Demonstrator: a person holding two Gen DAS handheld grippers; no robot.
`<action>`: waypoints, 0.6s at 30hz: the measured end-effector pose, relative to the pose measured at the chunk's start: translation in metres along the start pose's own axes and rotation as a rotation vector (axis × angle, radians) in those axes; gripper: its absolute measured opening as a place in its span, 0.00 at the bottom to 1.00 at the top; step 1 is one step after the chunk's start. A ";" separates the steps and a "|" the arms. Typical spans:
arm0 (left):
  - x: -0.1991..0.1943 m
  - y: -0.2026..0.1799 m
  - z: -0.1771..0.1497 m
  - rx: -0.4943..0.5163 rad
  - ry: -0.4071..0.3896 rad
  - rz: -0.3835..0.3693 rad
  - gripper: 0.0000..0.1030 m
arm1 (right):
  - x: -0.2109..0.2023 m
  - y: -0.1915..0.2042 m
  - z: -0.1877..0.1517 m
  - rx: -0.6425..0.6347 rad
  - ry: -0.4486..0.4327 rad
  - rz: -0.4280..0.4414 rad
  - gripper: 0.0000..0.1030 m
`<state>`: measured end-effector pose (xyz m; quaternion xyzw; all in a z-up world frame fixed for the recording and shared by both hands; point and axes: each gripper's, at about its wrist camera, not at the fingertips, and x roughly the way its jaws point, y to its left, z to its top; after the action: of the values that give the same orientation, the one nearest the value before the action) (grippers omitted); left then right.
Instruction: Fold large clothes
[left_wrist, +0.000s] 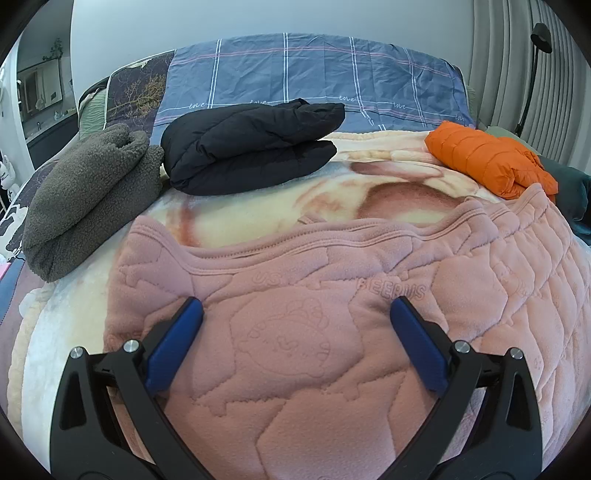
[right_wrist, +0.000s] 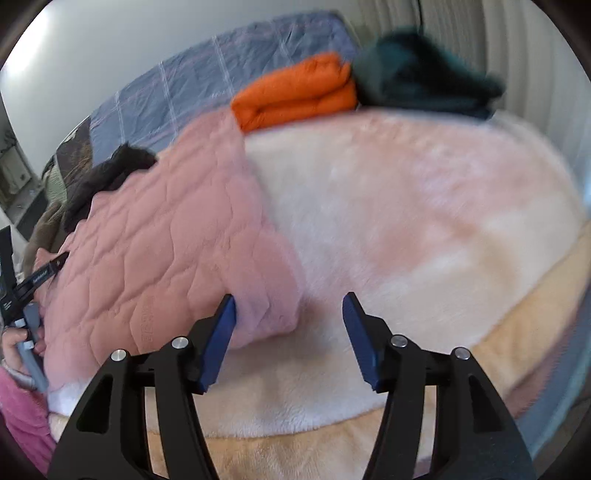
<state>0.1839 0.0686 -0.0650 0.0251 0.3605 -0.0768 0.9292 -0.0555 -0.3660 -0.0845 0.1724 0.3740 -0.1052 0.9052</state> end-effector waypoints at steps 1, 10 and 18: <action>0.000 0.000 0.000 0.000 0.000 -0.001 0.98 | -0.013 0.007 0.003 -0.021 -0.069 -0.059 0.57; 0.000 0.000 0.000 0.001 -0.001 0.000 0.98 | -0.024 0.135 -0.013 -0.340 -0.155 0.316 0.57; -0.002 0.004 -0.002 -0.014 -0.014 -0.030 0.98 | 0.047 0.187 -0.046 -0.521 0.022 0.230 0.62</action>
<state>0.1818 0.0733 -0.0651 0.0126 0.3551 -0.0885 0.9305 0.0075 -0.1797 -0.1047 -0.0237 0.3764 0.0998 0.9208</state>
